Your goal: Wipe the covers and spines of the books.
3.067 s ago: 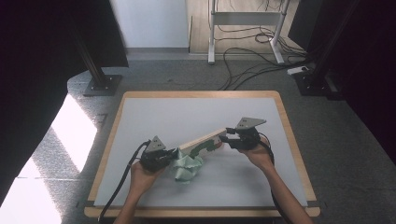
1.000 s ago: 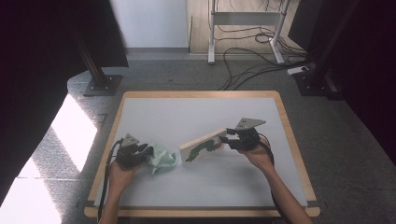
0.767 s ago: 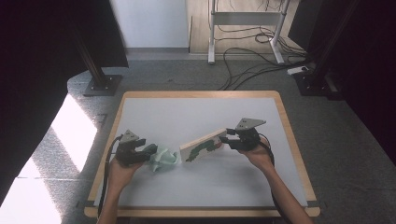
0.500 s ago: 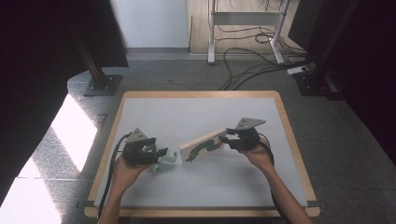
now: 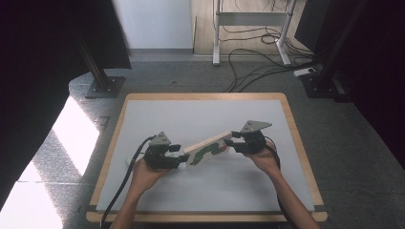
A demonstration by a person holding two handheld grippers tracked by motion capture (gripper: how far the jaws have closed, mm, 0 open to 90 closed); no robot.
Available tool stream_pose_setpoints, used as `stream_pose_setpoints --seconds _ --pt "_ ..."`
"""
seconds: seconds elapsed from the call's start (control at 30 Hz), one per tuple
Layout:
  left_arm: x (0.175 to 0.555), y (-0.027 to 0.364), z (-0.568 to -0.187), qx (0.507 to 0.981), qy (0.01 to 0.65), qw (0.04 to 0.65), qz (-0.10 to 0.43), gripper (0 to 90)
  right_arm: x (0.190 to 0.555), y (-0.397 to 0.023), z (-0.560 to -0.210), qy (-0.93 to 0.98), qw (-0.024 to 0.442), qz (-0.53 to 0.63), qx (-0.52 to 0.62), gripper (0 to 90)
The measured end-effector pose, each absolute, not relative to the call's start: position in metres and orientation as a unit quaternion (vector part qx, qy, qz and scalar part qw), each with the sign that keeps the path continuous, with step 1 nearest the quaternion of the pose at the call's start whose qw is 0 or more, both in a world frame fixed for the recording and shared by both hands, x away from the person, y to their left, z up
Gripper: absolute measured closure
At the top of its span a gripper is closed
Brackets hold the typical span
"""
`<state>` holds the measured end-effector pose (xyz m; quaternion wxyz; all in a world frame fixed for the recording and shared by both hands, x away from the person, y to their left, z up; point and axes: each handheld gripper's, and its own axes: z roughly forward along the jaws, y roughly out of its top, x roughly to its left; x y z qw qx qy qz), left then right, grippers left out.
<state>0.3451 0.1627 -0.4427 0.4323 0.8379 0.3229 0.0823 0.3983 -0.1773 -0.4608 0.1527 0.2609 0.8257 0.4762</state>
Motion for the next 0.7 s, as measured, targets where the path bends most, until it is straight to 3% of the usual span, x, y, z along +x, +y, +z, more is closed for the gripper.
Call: stream_pose_setpoints --seconds 0.1,0.2,0.7 --pt "0.348 0.159 -0.445 0.838 0.315 0.440 0.071 53.4 0.398 -0.178 -0.461 0.826 0.152 0.476 0.261 54.4" --pt "0.348 0.155 -0.442 0.841 0.306 0.438 0.080 68.1 0.398 -0.178 -0.461 0.825 0.151 0.477 0.262 54.5" --pt "0.361 0.153 -0.437 0.858 0.295 0.406 0.112 66.1 0.391 -0.179 -0.460 0.821 0.152 0.478 0.271 54.6"
